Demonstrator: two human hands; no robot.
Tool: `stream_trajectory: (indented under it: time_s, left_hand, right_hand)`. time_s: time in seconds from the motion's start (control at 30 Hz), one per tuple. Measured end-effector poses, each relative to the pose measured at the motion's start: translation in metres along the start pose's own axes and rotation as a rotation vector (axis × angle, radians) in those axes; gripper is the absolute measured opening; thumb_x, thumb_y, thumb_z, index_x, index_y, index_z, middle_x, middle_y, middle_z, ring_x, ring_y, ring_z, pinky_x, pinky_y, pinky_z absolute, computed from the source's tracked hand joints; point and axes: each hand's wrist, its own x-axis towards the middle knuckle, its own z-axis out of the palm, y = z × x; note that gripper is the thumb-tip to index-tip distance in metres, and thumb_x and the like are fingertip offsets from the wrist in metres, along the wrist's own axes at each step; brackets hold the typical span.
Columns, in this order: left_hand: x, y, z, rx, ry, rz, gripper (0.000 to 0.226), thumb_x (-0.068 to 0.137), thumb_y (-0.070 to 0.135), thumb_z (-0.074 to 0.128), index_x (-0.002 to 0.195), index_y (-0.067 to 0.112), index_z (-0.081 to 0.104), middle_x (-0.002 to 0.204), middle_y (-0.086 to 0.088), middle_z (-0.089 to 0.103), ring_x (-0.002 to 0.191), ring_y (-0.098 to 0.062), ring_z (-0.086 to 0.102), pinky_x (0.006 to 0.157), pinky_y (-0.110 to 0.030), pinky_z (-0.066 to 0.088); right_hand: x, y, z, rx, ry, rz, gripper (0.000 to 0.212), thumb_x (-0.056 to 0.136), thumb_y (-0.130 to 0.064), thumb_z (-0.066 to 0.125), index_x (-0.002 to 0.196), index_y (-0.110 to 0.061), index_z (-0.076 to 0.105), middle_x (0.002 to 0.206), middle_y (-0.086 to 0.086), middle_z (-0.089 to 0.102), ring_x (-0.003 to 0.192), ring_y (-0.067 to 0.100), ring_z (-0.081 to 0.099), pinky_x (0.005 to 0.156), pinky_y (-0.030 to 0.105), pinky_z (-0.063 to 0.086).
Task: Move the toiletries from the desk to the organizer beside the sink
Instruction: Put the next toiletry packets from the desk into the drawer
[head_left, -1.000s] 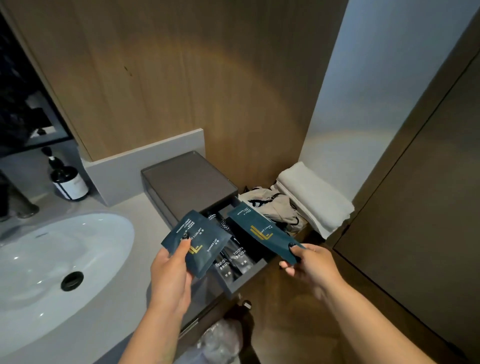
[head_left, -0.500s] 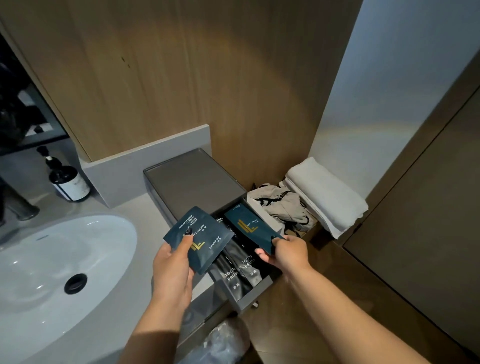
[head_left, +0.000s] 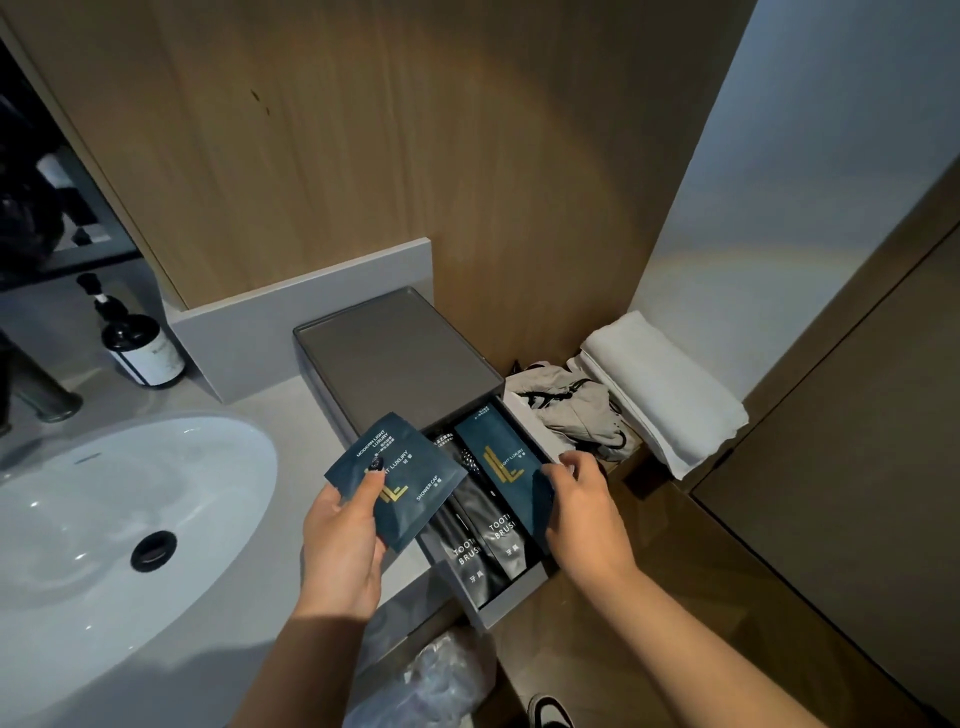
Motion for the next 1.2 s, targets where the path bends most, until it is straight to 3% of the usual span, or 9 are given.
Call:
stream_trajectory:
  time_s: [0.13, 0.27, 0.4, 0.53, 0.7, 0.87, 1.0, 1.1, 1.2]
  left_hand:
    - [0.0, 0.001, 0.003, -0.019, 0.025, 0.032, 0.019, 0.095, 0.012, 0.055, 0.113, 0.016, 0.061, 0.104, -0.007, 0.072, 0.078, -0.014, 0.071, 0.053, -0.022, 0.056]
    - [-0.002, -0.002, 0.01, -0.034, 0.023, 0.042, 0.021, 0.095, 0.011, 0.054, 0.116, 0.013, 0.06, 0.103, -0.009, 0.071, 0.072, -0.012, 0.072, 0.052, -0.022, 0.056]
    - [-0.001, -0.008, 0.013, -0.009, 0.015, 0.052, 0.027, 0.094, 0.0, 0.052, 0.12, 0.0, 0.056, 0.11, -0.019, 0.068, 0.087, -0.025, 0.07, 0.07, -0.033, 0.061]
    - [0.001, -0.018, 0.01, 0.091, -0.058, 0.033, 0.031, 0.086, -0.018, 0.048, 0.113, -0.003, 0.054, 0.105, -0.02, 0.066, 0.083, -0.023, 0.07, 0.065, -0.029, 0.06]
    - [-0.001, -0.028, 0.015, 0.232, -0.11, 0.04, 0.028, 0.088, -0.016, 0.049, 0.103, 0.006, 0.057, 0.098, -0.015, 0.071, 0.084, -0.023, 0.071, 0.067, -0.026, 0.059]
    - [0.011, -0.038, 0.025, 0.374, -0.069, 0.057, 0.035, 0.09, -0.003, 0.057, 0.124, 0.006, 0.051, 0.106, -0.019, 0.069, 0.094, -0.034, 0.069, 0.077, -0.042, 0.058]
    - [0.012, -0.047, 0.032, 0.362, -0.055, 0.06, 0.031, 0.09, 0.0, 0.059, 0.119, 0.007, 0.051, 0.101, -0.023, 0.068, 0.088, -0.029, 0.07, 0.058, -0.029, 0.058]
    - [0.013, -0.054, 0.037, 0.358, -0.038, 0.041, 0.024, 0.09, 0.001, 0.06, 0.111, 0.009, 0.052, 0.091, -0.019, 0.072, 0.075, -0.028, 0.073, 0.054, -0.028, 0.057]
    - [0.018, -0.06, 0.046, 0.41, -0.011, 0.016, 0.025, 0.09, 0.005, 0.06, 0.112, 0.009, 0.048, 0.089, -0.017, 0.072, 0.062, -0.027, 0.072, 0.049, -0.028, 0.055]
  right_hand:
    - [0.005, -0.004, 0.007, -0.114, 0.052, -0.194, 0.051, 0.069, -0.001, 0.073, 0.118, -0.007, 0.063, 0.124, 0.013, 0.054, 0.113, 0.031, 0.055, 0.092, 0.04, 0.052]
    - [0.017, -0.009, 0.009, -0.149, -0.13, -0.323, 0.049, 0.086, -0.01, 0.057, 0.135, -0.011, 0.049, 0.141, 0.009, 0.041, 0.13, 0.026, 0.041, 0.103, 0.036, 0.045]
    - [0.031, -0.006, 0.009, -0.193, -0.308, -0.269, 0.055, 0.086, -0.008, 0.054, 0.139, -0.01, 0.042, 0.15, 0.01, 0.028, 0.135, 0.029, 0.034, 0.101, 0.042, 0.046]
    - [0.036, -0.003, 0.01, -0.167, -0.366, -0.237, 0.057, 0.085, -0.009, 0.054, 0.139, -0.011, 0.041, 0.151, 0.009, 0.027, 0.135, 0.028, 0.035, 0.097, 0.043, 0.048]
    - [0.041, -0.002, 0.011, -0.154, -0.397, -0.235, 0.057, 0.082, -0.008, 0.055, 0.137, -0.008, 0.042, 0.149, 0.01, 0.029, 0.132, 0.03, 0.039, 0.098, 0.04, 0.048]
    - [0.043, 0.001, 0.012, -0.116, -0.36, -0.262, 0.05, 0.085, -0.006, 0.052, 0.135, -0.008, 0.045, 0.146, 0.009, 0.034, 0.129, 0.029, 0.043, 0.097, 0.038, 0.048]
    - [0.045, 0.009, 0.011, 0.273, -0.184, -0.139, 0.031, 0.094, -0.007, 0.044, 0.119, -0.012, 0.062, 0.121, 0.006, 0.06, 0.104, 0.024, 0.06, 0.096, 0.028, 0.046]
    - [0.043, 0.009, 0.007, 0.689, -0.188, 0.14, 0.023, 0.094, -0.014, 0.047, 0.087, -0.024, 0.067, 0.091, 0.005, 0.07, 0.083, 0.027, 0.067, 0.088, 0.043, 0.055]
    - [0.041, 0.009, 0.008, 0.701, -0.199, 0.113, 0.013, 0.088, -0.023, 0.051, 0.09, -0.028, 0.063, 0.089, -0.002, 0.069, 0.084, 0.018, 0.068, 0.085, 0.043, 0.056]
